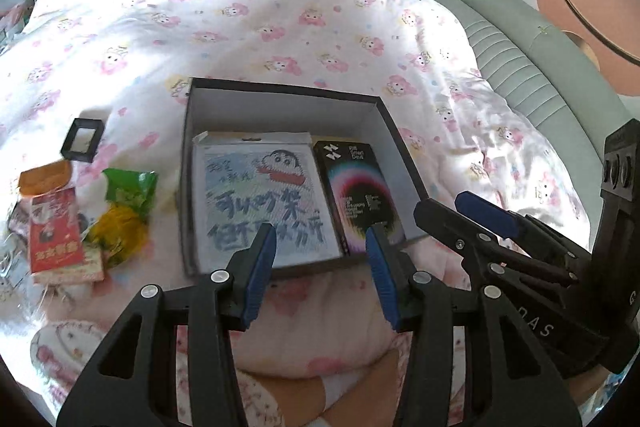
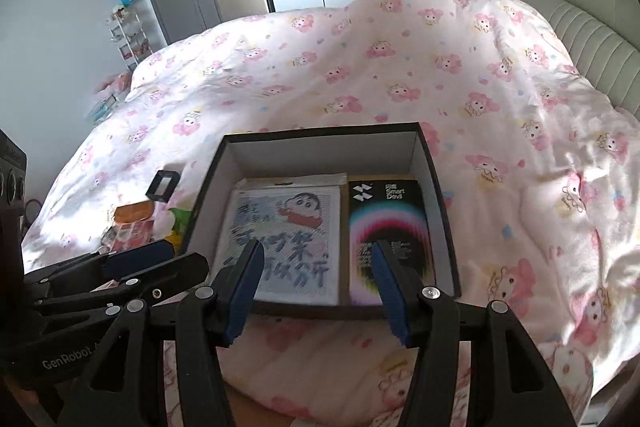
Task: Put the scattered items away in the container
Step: 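Withdraw the left tool from the black box toward the scattered items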
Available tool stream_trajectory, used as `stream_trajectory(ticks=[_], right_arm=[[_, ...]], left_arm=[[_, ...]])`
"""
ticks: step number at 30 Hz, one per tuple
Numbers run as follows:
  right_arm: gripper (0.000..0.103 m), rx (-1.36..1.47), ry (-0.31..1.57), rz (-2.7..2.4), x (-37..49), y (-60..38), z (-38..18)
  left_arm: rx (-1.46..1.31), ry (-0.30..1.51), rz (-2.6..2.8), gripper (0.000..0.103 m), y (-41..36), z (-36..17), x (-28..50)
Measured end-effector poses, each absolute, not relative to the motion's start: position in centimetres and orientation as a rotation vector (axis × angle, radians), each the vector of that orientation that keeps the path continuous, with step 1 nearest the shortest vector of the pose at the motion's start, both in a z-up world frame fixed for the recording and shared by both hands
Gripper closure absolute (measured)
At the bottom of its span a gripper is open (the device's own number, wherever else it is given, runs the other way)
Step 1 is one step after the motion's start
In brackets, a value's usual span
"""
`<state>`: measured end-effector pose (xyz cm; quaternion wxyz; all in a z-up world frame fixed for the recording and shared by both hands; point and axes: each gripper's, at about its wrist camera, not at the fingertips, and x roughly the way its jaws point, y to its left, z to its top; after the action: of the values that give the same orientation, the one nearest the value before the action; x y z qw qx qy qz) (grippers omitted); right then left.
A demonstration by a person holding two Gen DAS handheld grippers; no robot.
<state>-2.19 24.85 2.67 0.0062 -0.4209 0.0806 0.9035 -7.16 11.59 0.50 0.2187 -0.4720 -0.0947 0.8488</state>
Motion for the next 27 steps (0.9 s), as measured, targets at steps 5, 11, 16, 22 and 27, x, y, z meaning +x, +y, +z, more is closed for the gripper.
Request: stream_trajectory(ticks=[5, 11, 16, 22, 27], right_arm=[[0.051, -1.334, 0.294, 2.866, -0.2, 22.9, 3.2], [0.051, -1.351, 0.253, 2.914, 0.4, 19.9, 3.6], [0.051, -1.423, 0.172, 2.957, 0.0, 16.5, 3.1], [0.051, -1.522, 0.133, 3.007, -1.2, 11.8, 2.0], [0.051, -1.619, 0.107, 3.040, -2.8, 7.2, 0.6]], left_arm=[[-1.302, -0.233, 2.367, 0.056, 9.5, 1.3, -5.2], [-1.306, -0.220, 2.408, 0.056, 6.7, 1.6, -3.7], [-1.341, -0.250, 2.451, 0.056, 3.2, 0.8, -2.6], [-1.390, -0.335, 2.512, 0.056, -2.2, -0.3, -1.9], [-1.421, -0.477, 2.535, 0.057, -7.1, -2.0, -2.1]])
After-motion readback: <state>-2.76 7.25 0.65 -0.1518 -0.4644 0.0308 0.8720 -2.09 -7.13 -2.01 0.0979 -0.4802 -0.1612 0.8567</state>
